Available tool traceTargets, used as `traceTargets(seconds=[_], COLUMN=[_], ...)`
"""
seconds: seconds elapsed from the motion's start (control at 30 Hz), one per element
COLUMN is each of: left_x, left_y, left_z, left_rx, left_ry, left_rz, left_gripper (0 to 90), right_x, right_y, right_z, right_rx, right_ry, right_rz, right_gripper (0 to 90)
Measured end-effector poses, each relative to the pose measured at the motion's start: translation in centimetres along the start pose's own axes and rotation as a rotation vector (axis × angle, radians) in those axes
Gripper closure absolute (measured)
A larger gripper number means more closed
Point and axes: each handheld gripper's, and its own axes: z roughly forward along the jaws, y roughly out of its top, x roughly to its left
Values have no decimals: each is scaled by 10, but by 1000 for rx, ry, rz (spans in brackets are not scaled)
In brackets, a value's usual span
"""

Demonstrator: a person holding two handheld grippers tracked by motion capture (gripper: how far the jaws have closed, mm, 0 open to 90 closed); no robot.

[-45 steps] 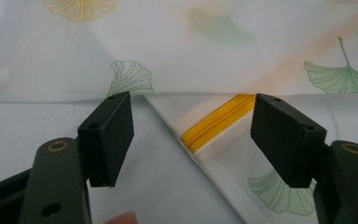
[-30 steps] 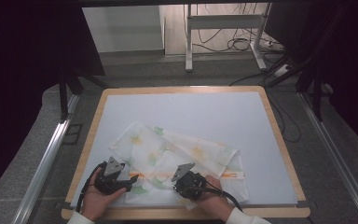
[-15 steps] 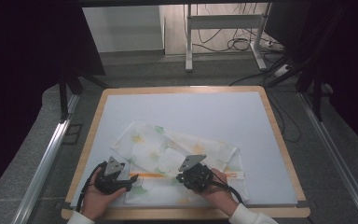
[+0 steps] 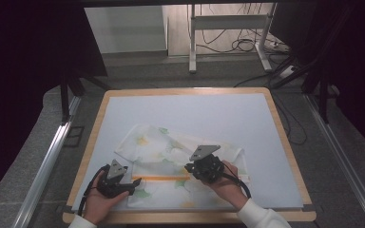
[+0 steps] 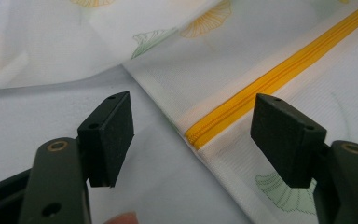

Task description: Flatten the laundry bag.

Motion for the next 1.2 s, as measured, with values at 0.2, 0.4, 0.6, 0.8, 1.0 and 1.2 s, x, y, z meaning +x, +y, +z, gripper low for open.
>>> traceTargets(seconds=[0.2, 0.4, 0.6, 0.8, 1.0, 1.2], left_x=[0, 0, 0, -1, -1, -1], left_y=[0, 0, 0, 0, 0, 0], left_z=[0, 1, 1, 1, 1, 1], left_rx=[0, 3, 2, -3, -8, -4], left_ry=[7, 5, 7, 6, -4, -3], left_rz=[5, 7, 6, 6, -4, -7], left_gripper=[296, 296, 294, 294, 294, 293], right_x=[-14, -27, -35, -44, -54, -63], right_y=[2, 3, 3, 3, 4, 5], right_z=[-4, -7, -7, -7, -8, -9], right_rx=[-22, -35, -42, -47, -53, -59], right_ry=[-21, -39, -47, -51, -64, -80], right_rz=[13, 25, 33, 53, 63, 84], right_gripper=[871, 871, 872, 872, 873, 874])
